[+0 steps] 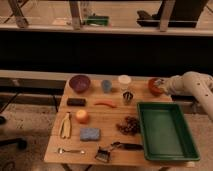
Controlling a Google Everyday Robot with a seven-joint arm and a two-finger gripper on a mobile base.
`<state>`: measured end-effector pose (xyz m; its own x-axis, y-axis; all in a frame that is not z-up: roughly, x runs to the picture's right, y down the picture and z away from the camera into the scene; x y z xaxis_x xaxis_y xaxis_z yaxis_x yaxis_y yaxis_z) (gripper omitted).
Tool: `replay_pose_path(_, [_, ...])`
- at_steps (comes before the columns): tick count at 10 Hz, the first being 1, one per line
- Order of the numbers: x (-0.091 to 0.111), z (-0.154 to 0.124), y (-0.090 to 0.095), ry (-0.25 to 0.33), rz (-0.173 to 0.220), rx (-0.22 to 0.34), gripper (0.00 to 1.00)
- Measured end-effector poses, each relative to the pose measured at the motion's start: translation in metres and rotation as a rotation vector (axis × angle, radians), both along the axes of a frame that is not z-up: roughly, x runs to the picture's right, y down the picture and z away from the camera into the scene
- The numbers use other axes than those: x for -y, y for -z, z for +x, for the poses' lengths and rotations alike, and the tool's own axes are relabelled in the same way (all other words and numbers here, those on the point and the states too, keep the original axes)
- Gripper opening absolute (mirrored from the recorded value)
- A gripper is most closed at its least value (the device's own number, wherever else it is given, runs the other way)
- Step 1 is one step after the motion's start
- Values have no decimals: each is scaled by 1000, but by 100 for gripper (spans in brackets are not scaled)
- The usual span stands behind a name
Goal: Wipe red bowl with towel
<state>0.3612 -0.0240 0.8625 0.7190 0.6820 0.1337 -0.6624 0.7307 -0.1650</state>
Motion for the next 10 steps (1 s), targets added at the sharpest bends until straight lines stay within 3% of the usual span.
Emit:
replay_pose_path(3, [7, -5, -5, 1, 13, 1, 0])
replay_pose_path(10, [22, 21, -27, -45, 13, -52, 0])
